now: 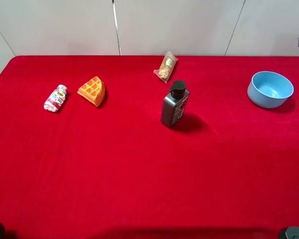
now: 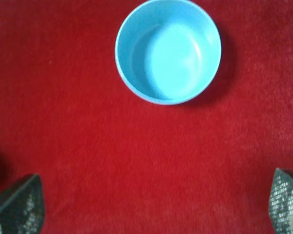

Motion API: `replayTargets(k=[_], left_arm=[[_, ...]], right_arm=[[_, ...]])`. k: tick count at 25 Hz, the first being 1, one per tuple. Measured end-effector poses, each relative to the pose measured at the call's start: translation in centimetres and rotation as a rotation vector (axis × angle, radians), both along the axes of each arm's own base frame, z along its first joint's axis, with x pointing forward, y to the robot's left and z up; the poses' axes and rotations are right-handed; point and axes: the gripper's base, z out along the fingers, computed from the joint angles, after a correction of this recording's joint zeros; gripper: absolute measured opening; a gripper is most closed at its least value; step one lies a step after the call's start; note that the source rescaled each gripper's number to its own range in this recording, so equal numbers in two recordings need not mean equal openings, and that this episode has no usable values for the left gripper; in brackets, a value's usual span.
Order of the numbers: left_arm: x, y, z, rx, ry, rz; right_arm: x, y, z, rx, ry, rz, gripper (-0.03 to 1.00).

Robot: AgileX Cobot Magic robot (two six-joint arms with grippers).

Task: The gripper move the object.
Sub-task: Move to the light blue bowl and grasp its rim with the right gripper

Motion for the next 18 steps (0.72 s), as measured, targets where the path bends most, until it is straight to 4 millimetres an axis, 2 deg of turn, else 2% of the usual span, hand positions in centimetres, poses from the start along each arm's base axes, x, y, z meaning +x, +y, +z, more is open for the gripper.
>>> replayTargets(k=[6,11,18], left_arm=[[0.0,0.0,0.0,0.0,0.0,0.0],[0.0,0.0,0.0,0.0,0.0,0.0],[0.0,0.0,0.0,0.0,0.0,0.0]], right_arm=[[3.4,-1.6,-2.4,0.003,0.03,-0.055,1.0],[4.8,-3.8,-4.7,0.024,0.072,-0.123,1.0],[6.5,-4.9,-7.6,0.064,0.098,-0.147,1.0]])
